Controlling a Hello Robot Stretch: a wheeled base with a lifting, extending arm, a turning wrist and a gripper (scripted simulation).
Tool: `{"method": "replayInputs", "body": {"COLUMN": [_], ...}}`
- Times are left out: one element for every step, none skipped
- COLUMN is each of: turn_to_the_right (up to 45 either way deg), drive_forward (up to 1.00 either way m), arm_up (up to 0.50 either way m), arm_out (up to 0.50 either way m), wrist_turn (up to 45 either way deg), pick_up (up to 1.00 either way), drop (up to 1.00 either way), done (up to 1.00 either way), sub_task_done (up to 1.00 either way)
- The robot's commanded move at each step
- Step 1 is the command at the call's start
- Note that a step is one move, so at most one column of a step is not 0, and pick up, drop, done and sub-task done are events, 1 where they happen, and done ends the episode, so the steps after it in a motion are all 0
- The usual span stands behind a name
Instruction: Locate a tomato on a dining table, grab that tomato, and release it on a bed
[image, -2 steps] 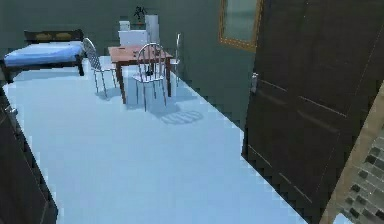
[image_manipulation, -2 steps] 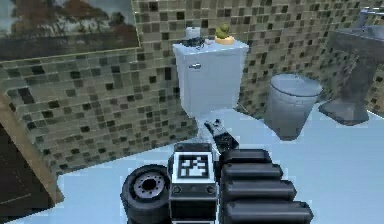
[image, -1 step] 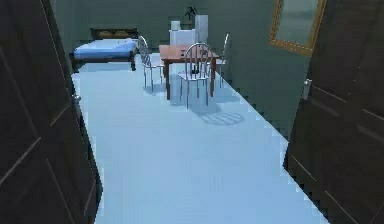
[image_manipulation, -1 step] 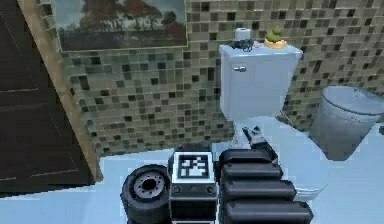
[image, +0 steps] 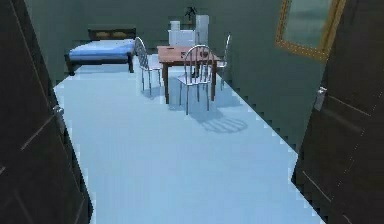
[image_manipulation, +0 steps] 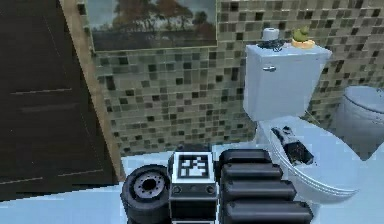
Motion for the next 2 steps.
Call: {"method": "replayInputs", "body": {"turn_to_the_right": [-3.0, 45.0], "drive_forward": [0.00, 0.00], "arm_up": [0.00, 0.00], "arm_out": [0.00, 0.00], "wrist_turn": [0.0, 0.0], "pick_up": [0.00, 0.00], "drop": [0.00, 0.00], "done": [0.00, 0.00], "sub_task_done": [0.00, 0.00]}}
